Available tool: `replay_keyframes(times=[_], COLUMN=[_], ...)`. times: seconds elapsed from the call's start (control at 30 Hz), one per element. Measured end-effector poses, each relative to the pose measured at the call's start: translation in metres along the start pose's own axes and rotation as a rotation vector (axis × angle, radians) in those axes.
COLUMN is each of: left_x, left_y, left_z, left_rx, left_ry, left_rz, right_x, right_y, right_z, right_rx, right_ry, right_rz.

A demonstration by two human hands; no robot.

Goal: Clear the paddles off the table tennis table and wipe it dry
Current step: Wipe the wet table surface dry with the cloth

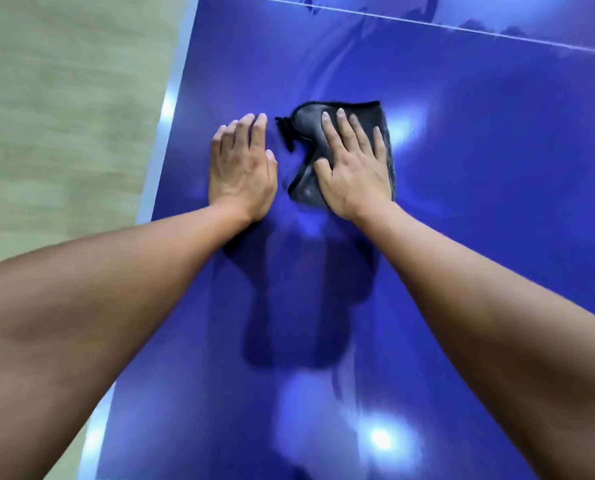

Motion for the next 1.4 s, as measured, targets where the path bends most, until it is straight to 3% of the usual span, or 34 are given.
replay_keyframes(times=[0.17, 0.43, 0.6, 0.9, 1.13, 1.4], left_x=[0.011, 0.033, 0.044, 0.048, 0.03, 0.008], left_y=[-0.004, -0.044, -0.051, -0.064, -0.074, -0.095], left_z=[-0.042, -0.21, -0.28, -0.247, -0.139, 0.023], left_rx=[-0.018, 0.041, 0.108, 0.042, -0.045, -0.1], left_ry=[-0.083, -0.103, -0.115, -0.084, -0.127, -0.106], left_rz=[-0.019, -0.046, -0.108, -0.068, -0.078, -0.013], right_x=[-0.016, -0.036, -0.042, -0.042, -0.037, -0.014], right_y=[-0.023, -0.069, -0.084, -0.087, -0.084, -0.036], right_z=[-0.135, -0.319, -0.369, -0.322, -0.18, 0.01], right_rx=[0.029, 0.053, 0.039, 0.076, 0.043, -0.174], right_ry=[0.021, 0.01, -0.033, -0.037, 0.055, 0.132], right_rz=[0.038, 0.085, 0.07, 0.088, 0.103, 0.073])
Point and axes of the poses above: each hand's wrist, its own z-axis towards the middle knuckle, its own x-axis out of the back of the hand, y = z × x, the point moved 2 cm from there along z, towards the middle knuckle, and after that the axes turned 3 degrees about z, right-handed, at the moved point
